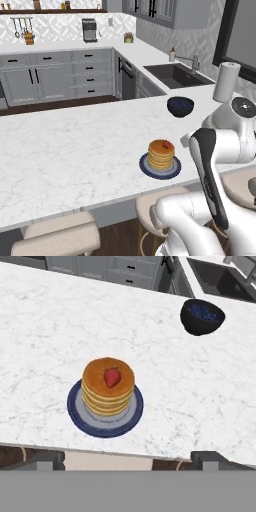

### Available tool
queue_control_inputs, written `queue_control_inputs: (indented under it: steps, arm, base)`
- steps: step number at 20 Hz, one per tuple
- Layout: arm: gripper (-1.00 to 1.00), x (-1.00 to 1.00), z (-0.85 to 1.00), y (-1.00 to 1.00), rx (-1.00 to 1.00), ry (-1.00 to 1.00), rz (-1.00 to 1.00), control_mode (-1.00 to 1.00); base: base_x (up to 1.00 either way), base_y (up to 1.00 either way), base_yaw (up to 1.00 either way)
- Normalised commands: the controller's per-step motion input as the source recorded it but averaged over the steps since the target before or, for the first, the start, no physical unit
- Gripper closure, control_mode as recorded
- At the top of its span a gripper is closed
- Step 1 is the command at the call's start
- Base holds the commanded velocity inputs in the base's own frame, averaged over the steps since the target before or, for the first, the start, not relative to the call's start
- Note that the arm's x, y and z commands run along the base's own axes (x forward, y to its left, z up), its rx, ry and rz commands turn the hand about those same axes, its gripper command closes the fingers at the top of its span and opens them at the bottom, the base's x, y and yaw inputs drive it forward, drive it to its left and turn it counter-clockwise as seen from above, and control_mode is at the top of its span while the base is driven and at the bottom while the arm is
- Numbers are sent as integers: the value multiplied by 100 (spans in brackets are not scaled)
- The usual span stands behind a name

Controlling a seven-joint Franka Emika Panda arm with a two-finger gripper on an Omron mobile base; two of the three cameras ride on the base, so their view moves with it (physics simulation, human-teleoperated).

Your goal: Take the strawberry from the fridge and place it on top of the pancake, located on the dining counter.

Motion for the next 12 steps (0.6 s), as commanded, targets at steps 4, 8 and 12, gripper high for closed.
queue_control_inputs:
  steps: [4,8,12]
  arm:
    - [-100,-13,26,-5,1,-13,-1,-100]
    - [-100,0,0,0,0,0,0,-100]
    - [-100,0,0,0,0,0,0,-100]
  base:
    - [0,0,0]
    - [0,0,0]
    - [0,0,0]
